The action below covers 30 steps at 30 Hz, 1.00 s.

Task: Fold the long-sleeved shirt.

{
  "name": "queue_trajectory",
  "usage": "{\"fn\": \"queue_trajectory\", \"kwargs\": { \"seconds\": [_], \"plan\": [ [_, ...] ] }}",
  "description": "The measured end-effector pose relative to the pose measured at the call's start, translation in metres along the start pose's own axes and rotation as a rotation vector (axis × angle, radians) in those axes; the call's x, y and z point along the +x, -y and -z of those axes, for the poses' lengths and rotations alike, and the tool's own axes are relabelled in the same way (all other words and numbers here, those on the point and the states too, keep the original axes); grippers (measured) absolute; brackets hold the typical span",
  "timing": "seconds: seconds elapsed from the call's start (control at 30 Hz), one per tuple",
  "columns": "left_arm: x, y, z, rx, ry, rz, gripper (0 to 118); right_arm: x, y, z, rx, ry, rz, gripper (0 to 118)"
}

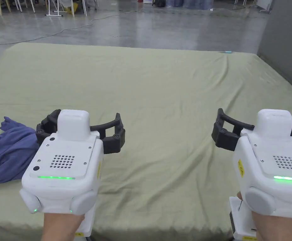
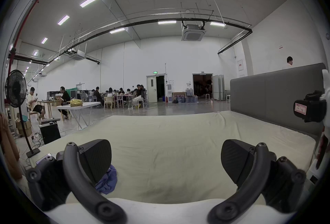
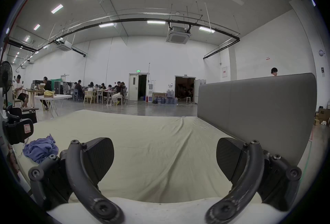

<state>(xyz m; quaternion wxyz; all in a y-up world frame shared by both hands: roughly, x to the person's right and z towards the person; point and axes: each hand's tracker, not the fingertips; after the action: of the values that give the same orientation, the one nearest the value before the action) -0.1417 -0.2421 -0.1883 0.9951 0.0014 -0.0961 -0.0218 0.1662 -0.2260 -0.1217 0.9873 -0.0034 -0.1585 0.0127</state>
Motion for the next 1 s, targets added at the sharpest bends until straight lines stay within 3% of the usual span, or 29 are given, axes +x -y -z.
{"fn": "queue_trajectory", "kwargs": {
  "seconds": [0.27,1.0],
  "plan": [
    [0.0,0.0012,-0.0001,0.0,-0.003,0.008,117,-0.0024,0.0021,0.0007,-0.003,0.006,-0.039,115],
    [0.0059,0.0052,0.0038,-0.012,0.001,0.005,117,0.0023,0.0066,0.0027,0.007,0.009,-0.028,115]
  ]
}}
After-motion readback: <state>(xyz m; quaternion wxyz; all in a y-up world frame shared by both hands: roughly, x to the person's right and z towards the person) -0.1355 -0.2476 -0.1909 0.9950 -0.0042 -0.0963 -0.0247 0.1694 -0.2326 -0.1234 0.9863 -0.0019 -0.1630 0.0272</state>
